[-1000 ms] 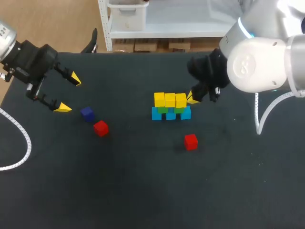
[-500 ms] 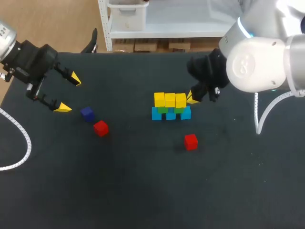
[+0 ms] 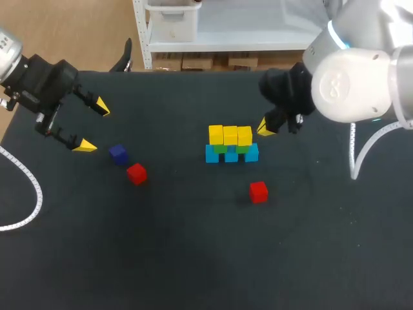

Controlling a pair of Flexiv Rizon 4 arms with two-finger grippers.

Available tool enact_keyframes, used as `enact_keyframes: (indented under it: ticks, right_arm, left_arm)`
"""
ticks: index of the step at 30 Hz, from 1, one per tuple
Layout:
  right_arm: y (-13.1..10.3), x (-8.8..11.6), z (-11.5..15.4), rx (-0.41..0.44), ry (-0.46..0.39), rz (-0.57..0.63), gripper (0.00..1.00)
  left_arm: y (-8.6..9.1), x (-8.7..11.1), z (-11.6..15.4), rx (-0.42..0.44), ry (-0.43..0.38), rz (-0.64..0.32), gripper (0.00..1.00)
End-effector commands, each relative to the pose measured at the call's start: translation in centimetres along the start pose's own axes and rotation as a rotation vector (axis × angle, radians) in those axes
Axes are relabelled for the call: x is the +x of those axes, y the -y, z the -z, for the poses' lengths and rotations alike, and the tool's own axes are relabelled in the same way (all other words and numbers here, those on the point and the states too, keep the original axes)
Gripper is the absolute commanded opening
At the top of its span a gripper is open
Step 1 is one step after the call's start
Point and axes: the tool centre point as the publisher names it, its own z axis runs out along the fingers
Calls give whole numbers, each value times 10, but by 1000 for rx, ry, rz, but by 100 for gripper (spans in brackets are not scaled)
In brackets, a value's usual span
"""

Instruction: Place the blue cubes, place green cubes on the blue cubes, place the yellow cubes on the green cubes, then place the red cubes on the yellow cubes, and place purple cube on the red cubes.

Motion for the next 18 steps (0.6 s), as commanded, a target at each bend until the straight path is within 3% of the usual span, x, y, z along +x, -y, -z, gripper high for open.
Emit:
enact_keyframes:
  ticks: [1, 3, 5, 6, 13, 18]
  right_arm:
    - [-6, 16, 20, 23, 23, -14, 36]
    - [-5, 23, 28, 28, 38, -25, 49]
    - [-5, 29, 34, 15, 65, -30, 89]
    - [-5, 32, 37, 8, 77, -29, 100]
    - [-14, 52, 59, -29, 160, -22, 100]
    - [-36, 58, 69, -49, 173, 31, 100]
  left_arm:
    - [-1, 1, 0, 2, 2, -3, 100]
    - [-1, 1, 0, 2, 2, -3, 100]
    - [-1, 1, 0, 2, 2, -3, 100]
    - [-1, 1, 0, 2, 2, -3, 100]
    - [-1, 1, 0, 2, 2, -3, 100]
    - [-1, 1, 0, 2, 2, -3, 100]
